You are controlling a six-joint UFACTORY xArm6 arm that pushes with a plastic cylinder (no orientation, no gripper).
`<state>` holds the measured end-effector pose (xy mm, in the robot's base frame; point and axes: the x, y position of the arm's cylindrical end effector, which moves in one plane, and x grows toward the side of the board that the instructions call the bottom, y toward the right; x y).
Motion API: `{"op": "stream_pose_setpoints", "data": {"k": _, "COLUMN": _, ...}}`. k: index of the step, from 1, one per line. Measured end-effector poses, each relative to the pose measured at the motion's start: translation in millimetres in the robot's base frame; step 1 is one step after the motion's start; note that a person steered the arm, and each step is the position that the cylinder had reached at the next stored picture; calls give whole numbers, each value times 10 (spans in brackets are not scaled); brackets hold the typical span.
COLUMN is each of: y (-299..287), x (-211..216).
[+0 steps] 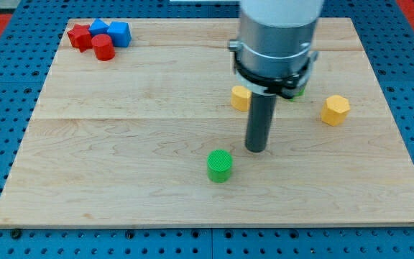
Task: Move the hexagon to the top left of the green circle
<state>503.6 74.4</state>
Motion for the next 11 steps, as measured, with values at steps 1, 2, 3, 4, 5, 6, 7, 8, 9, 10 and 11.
{"op": "stream_pose_setpoints", "data": {"k": 1, "y": -192, "x": 268}}
{"op": "stream_pose_setpoints", "data": {"k": 2, "y": -372, "x": 515}}
{"op": "stream_pose_setpoints", "data": {"k": 3, "y": -310, "x": 503}}
{"op": "stream_pose_setpoints", "data": {"k": 4, "y": 554, "x": 236}}
{"op": "stream_pose_setpoints", "data": {"k": 5, "y": 1569, "x": 108}}
{"op": "stream_pose_setpoints", "data": {"k": 6, "y": 1730, "x": -377}}
{"op": "stream_pose_setpoints", "data": {"k": 7, "y": 1660, "x": -716}}
{"op": "stream_pose_setpoints", "data": {"k": 8, "y": 789, "x": -658}}
{"op": "stream_pose_setpoints", "data": {"k": 9, "y": -41, "x": -618}}
{"op": "stream_pose_setpoints", "data": {"k": 10, "y": -96, "x": -724}}
{"op": "stream_pose_setpoints", "data": {"k": 11, "y": -698, "x": -710}}
